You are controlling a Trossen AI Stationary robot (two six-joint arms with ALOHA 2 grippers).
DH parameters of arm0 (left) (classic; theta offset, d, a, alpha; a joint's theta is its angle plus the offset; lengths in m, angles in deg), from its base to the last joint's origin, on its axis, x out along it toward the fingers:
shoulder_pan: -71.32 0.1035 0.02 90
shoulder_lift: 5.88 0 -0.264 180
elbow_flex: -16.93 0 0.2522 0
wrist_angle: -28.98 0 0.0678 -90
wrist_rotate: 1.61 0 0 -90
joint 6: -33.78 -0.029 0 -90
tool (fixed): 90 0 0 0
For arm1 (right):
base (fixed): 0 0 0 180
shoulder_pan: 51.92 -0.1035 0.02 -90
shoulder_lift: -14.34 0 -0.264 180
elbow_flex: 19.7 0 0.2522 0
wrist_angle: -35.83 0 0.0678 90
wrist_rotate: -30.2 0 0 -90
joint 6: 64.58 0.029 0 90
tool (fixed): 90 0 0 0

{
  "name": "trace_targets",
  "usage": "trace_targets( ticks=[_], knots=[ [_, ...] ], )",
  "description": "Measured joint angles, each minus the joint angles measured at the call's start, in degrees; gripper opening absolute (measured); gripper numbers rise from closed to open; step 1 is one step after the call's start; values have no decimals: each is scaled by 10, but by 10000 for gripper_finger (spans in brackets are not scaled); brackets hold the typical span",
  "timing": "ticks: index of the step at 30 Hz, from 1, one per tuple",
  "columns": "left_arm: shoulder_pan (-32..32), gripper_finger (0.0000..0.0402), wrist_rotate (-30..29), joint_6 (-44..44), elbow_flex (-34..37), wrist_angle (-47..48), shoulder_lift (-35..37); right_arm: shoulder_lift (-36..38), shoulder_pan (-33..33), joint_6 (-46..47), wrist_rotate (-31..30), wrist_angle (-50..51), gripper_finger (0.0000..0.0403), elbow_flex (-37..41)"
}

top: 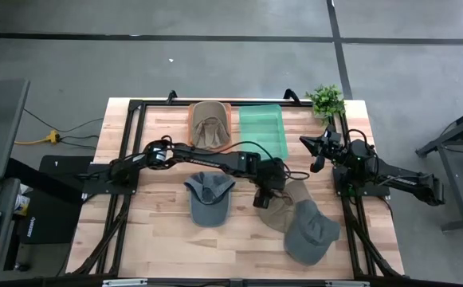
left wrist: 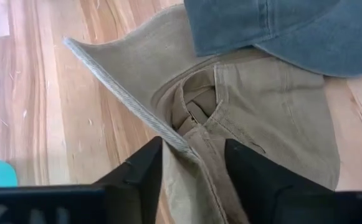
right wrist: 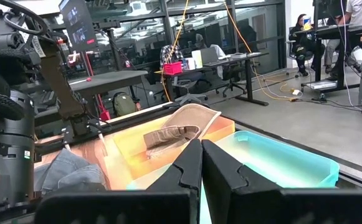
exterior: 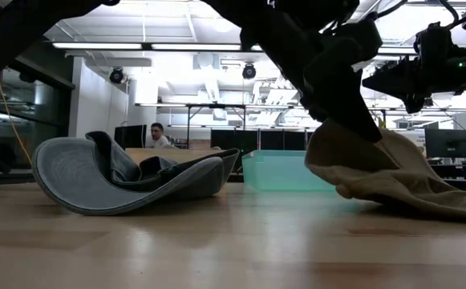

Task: Pick & Place hat
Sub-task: Put the brown cap into the orange bin

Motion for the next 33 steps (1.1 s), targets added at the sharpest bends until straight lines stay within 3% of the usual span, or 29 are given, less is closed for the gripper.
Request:
trace_targets(
  ticks=[14, 29, 33],
  knots=[
    [0, 9, -45, 6, 0, 1, 0, 0, 0, 0, 0, 0, 5, 0],
    [0, 0, -78, 77, 0, 21, 0, 0, 0, 0, 0, 0, 5, 0],
    [0, 0, -111, 93, -1, 39, 17, 0, 0, 0, 0, 0, 5, 0]
  ],
)
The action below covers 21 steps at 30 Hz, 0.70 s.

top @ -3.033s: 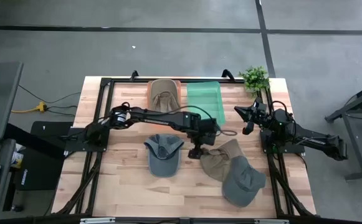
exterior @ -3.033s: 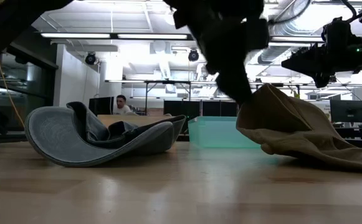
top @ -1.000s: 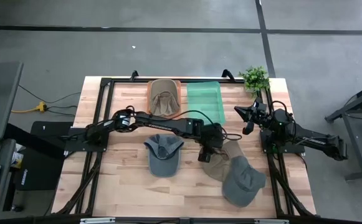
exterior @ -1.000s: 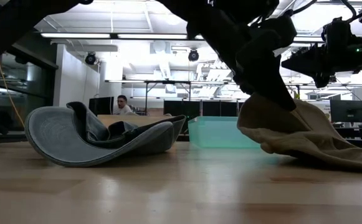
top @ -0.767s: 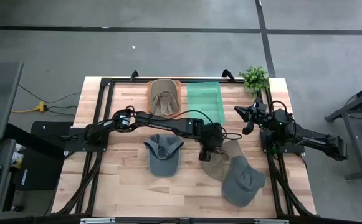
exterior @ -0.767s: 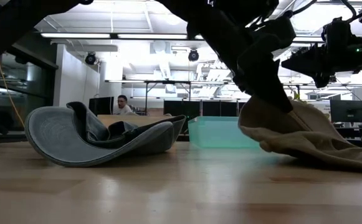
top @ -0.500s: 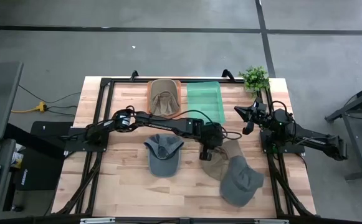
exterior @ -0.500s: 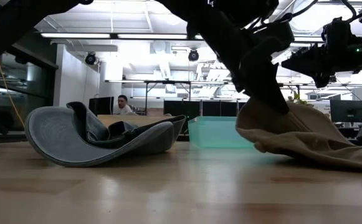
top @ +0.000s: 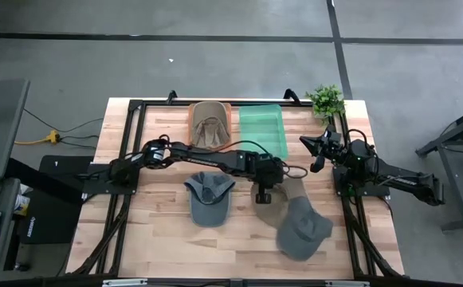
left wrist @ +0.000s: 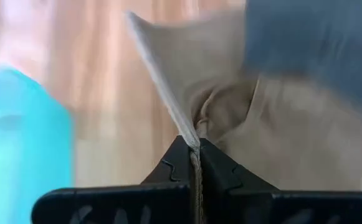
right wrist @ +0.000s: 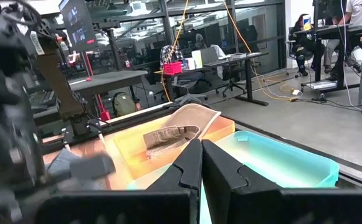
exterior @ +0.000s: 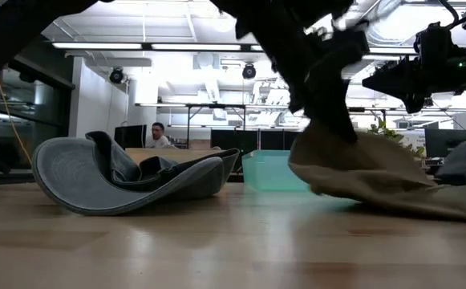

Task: Pick & Place hat
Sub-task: Put the brown cap into the orange bin

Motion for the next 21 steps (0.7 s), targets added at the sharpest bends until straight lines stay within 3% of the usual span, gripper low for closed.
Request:
trace_targets(
  ticks=[6, 21],
  knots=[
    [0, 0, -38, 33, 0, 29, 24, 0, 0, 0, 0, 0, 5, 0],
    [-42, 0, -205, 64, 3, 134, 90, 0, 0, 0, 0, 0, 4, 0]
  ],
)
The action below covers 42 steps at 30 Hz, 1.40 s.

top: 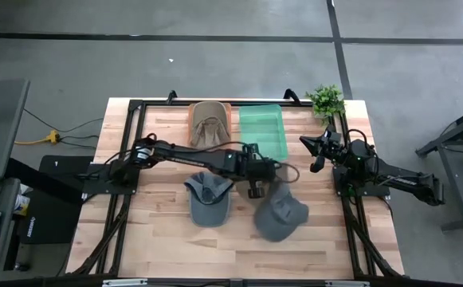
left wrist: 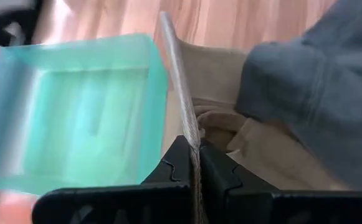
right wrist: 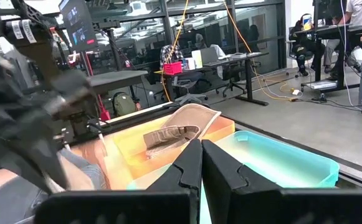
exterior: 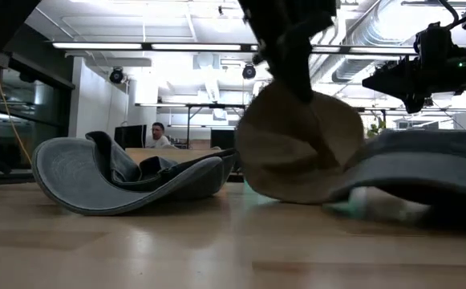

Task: Pick & Place hat
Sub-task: Put the brown cap into the orange bin

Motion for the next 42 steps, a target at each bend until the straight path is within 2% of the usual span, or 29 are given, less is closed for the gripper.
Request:
trace_targets(
  ticks=[5, 12, 24, 31, 36, 42],
  knots=[
    [-30, 0, -74, -11, -1, -13, 7, 0, 0, 0, 1, 2, 4, 0],
    [-57, 0, -221, -33, -2, -45, 23, 0, 0, 0, 2, 4, 5, 0],
    [-59, 0, -359, -15, -132, 3, 29, 0, 0, 0, 2, 6, 5, 0],
    [-59, 0, -409, -20, -164, 10, 29, 0, 0, 0, 2, 6, 5, 0],
    [-55, 0, -425, 58, -182, 39, 29, 0, 0, 0, 2, 6, 5, 0],
    [-37, 0, -414, 249, -182, 141, 49, 0, 0, 0, 2, 6, 5, 0]
  ],
)
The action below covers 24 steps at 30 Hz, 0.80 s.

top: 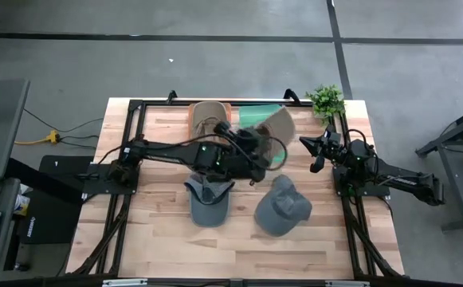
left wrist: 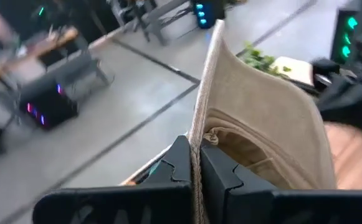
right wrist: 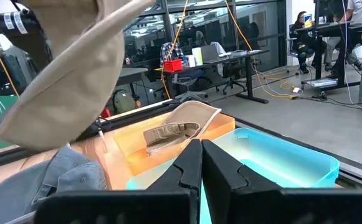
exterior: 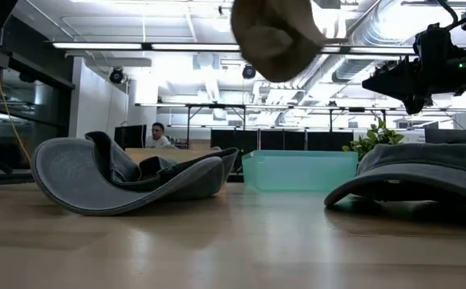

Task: Pick & Place hat
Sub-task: Put the brown cap into the orange bin

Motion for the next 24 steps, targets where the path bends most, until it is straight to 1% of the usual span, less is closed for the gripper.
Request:
trace_targets(
  ticks=[5, 10, 15, 20, 24],
  knots=[
    [16, 0, 3, 153, 0, 121, 9, 0, 0, 0, 0, 0, 5, 0],
    [23, 0, 18, 242, 1, 195, 21, 0, 0, 0, 0, 0, 5, 0],
    [27, 0, 20, 326, 2, 250, 38, 0, 0, 0, 0, 1, 5, 0],
    [31, 0, 18, 377, 2, 288, 65, 0, 0, 0, 0, 2, 5, 0],
    [45, 0, 35, 378, 5, 286, 79, 0, 0, 0, 0, 2, 4, 0]
  ],
)
